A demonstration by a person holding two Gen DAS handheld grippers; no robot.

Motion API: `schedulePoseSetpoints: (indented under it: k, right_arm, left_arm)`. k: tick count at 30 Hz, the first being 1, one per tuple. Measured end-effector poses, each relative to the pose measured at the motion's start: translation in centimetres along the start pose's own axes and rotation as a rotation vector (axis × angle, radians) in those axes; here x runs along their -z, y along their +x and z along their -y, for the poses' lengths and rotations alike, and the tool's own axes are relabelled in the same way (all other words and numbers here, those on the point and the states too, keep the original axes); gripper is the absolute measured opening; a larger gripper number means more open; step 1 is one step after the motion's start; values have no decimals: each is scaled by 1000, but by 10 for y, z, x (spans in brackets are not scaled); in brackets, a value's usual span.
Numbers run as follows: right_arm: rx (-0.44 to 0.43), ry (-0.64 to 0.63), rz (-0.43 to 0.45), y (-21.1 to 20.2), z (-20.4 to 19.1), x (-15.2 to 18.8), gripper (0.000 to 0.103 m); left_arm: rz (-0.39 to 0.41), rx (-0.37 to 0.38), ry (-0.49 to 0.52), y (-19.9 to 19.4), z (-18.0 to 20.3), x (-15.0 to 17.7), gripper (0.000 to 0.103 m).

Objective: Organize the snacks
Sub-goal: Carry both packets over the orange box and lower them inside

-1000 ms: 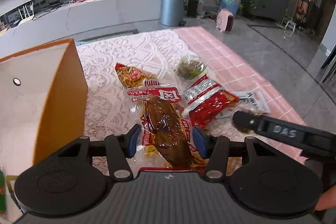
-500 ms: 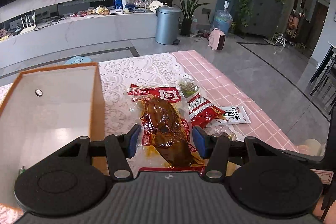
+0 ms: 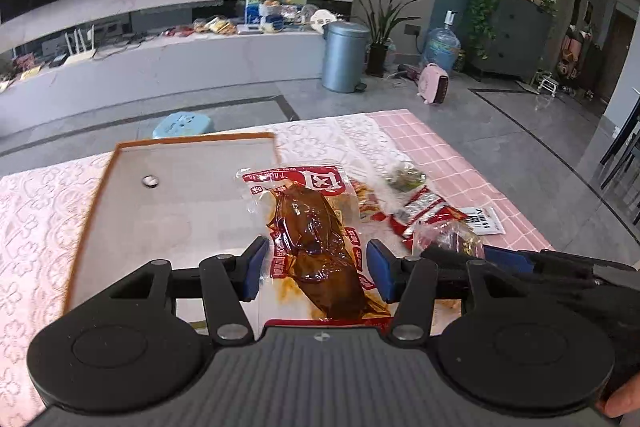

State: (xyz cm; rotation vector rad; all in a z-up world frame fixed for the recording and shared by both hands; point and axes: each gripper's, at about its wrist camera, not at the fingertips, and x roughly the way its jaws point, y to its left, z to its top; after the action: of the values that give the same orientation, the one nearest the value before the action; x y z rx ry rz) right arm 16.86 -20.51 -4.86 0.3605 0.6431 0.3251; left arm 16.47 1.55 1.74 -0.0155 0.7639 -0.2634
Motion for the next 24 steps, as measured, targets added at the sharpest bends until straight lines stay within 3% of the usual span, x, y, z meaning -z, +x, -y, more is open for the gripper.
schedulePoseSetpoints:
  k: [12, 24]
  right_arm:
    - [-122, -223, -110, 22, -87, -5, 49]
    - [-111, -464, -264, 76, -132, 12, 49]
  left_arm:
    - [-65, -95, 65, -11, -56, -17, 60]
    - [-270, -95, 71, 42, -100, 3, 60]
